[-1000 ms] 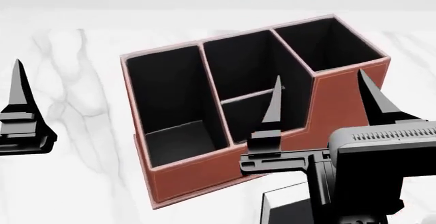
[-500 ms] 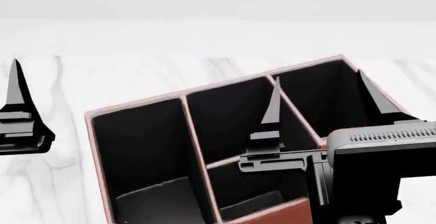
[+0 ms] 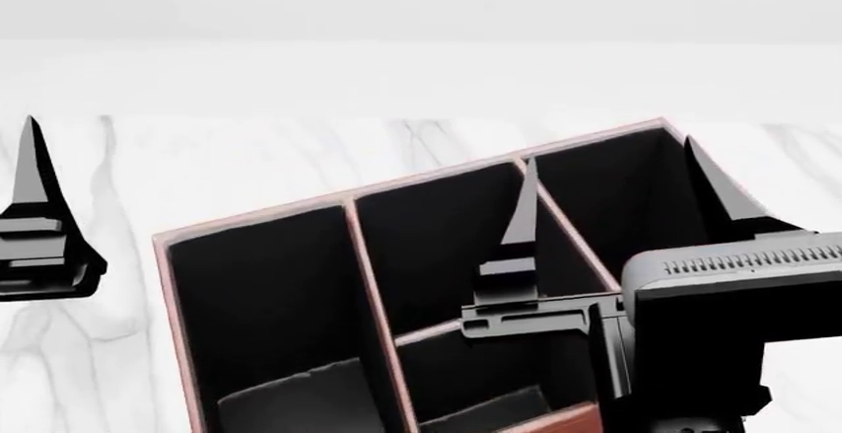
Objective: Pick up the book and place it in the front compartment of the caddy.
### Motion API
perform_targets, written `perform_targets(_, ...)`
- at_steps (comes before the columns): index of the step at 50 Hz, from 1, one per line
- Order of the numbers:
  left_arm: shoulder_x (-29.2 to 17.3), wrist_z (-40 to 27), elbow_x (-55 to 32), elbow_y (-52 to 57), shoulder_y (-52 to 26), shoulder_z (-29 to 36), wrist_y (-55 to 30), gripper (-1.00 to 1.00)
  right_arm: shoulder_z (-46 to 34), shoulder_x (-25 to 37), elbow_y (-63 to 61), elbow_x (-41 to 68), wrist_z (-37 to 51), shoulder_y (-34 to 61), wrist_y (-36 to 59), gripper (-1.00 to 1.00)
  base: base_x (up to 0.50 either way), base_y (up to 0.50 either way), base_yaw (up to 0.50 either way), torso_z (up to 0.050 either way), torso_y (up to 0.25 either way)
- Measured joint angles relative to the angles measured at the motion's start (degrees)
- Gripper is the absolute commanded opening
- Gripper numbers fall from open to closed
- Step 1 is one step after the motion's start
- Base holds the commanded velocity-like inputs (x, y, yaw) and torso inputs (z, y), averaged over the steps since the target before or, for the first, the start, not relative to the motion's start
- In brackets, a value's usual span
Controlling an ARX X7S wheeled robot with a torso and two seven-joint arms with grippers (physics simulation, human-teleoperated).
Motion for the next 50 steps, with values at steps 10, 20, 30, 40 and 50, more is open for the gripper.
perform_targets(10, -0.31, -0.25, -0.3, -0.26, 0.17, -0.06, 0.33, 1.0, 0.53, 4.51, -2.44, 4.02, -3.22, 5.0, 9.32, 1.0, 0.0, 0.0, 0.0, 0.0, 0.0)
perform_targets(20, -0.58, -0.53, -0.56, -0.47, 0.15, -0.02, 0.49, 1.0, 3.9, 11.25, -4.08, 11.21, -9.89, 9.65, 19.04, 1.0, 0.0, 0.0, 0.0, 0.0, 0.0)
perform_targets(30, -0.79, -0.83, -0.73, -0.68, 0.21, 0.18, 0.74, 1.0, 7.42, 17.94, -5.03, 16.77, -16.37, 9.18, 24.29, 1.0, 0.0, 0.0, 0.0, 0.0, 0.0)
perform_targets(40, -1.01, -1.13, -0.88, -0.77, 0.2, 0.44, 0.84, 1.0, 11.73, 24.38, -7.69, 22.29, -22.5, 5.0, 28.05, 1.0, 0.0, 0.0, 0.0, 0.0, 0.0)
perform_targets(50, -1.2, -1.41, -1.05, -0.89, 0.1, 0.7, 0.92, 1.0, 15.08, 29.61, -11.06, 26.98, -27.56, -0.14, 30.38, 1.0, 0.0, 0.0, 0.0, 0.0, 0.0)
